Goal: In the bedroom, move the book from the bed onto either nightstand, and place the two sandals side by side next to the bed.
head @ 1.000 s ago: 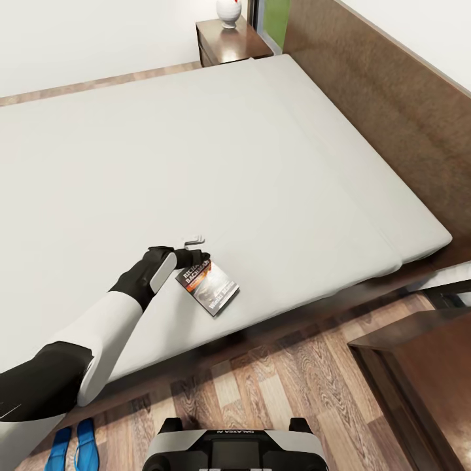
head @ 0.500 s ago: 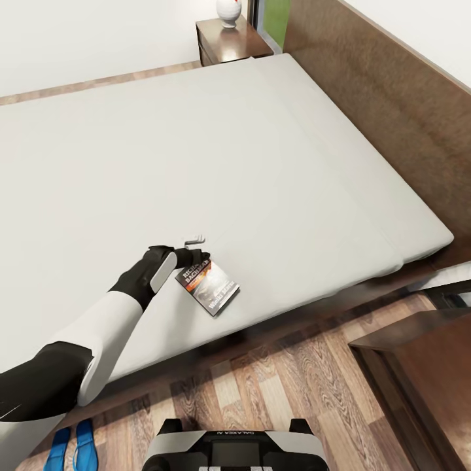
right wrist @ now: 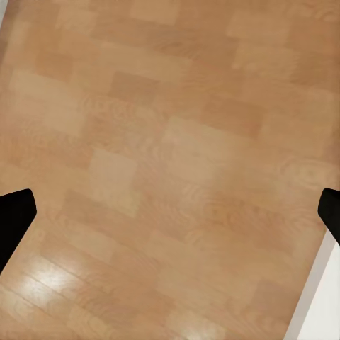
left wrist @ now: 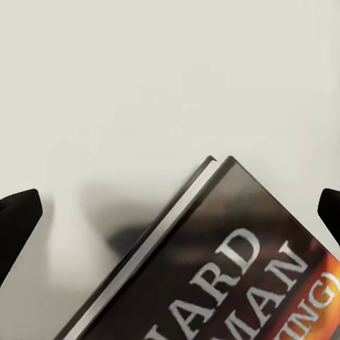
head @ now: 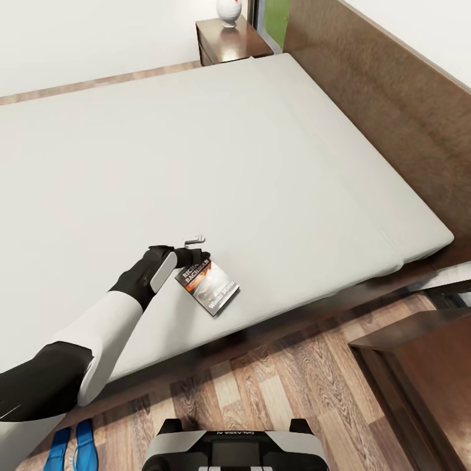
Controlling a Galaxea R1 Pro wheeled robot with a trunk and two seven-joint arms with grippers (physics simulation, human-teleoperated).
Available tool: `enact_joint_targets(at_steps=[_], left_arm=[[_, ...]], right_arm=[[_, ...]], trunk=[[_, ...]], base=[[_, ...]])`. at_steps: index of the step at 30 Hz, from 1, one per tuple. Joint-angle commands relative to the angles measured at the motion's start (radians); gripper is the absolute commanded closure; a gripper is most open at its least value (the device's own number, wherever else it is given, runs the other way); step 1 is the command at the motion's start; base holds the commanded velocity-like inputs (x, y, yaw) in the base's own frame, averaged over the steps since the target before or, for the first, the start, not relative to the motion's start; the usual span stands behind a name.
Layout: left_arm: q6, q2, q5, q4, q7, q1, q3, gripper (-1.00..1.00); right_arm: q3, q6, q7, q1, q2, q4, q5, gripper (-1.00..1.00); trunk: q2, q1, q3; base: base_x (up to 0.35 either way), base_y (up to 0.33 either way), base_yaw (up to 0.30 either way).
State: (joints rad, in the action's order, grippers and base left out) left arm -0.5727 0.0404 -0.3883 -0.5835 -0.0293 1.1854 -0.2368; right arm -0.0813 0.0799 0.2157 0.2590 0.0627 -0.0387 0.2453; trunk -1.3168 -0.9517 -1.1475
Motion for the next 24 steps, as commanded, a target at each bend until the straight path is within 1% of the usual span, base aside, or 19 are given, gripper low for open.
enact_joint_targets(at_steps=[1,6,11,24], left_arm=[[0.0,0.0,-0.021,0.008,0.002,0.0,-0.002,-1.0],[0.001,0.0,-0.021,0.007,0.002,0.0,-0.002,-1.0],[0.002,-0.001,-0.021,0.007,0.002,-0.001,-0.002,-1.0],[0.003,-0.001,-0.02,0.007,0.002,-0.001,-0.002,-1.0]], right_arm=[[-0.008,0.003,0.004,0.0,0.0,0.002,0.001,-1.0],[-0.008,0.003,0.004,0.001,0.0,0.002,0.001,-1.0],[-0.008,0.003,0.004,0.0,0.0,0.002,0.001,-1.0],[-0.008,0.003,0.004,0.0,0.0,0.002,0.002,-1.0]], trunk=[[0.0,0.0,0.0],[0.0,0.0,0.0],[-0.035,-0.02,-0.016],[-0.035,-0.02,-0.016]], base=[[0.0,0.0,0.0],[0.0,0.0,0.0],[0.0,0.0,0.0],[0.0,0.0,0.0]])
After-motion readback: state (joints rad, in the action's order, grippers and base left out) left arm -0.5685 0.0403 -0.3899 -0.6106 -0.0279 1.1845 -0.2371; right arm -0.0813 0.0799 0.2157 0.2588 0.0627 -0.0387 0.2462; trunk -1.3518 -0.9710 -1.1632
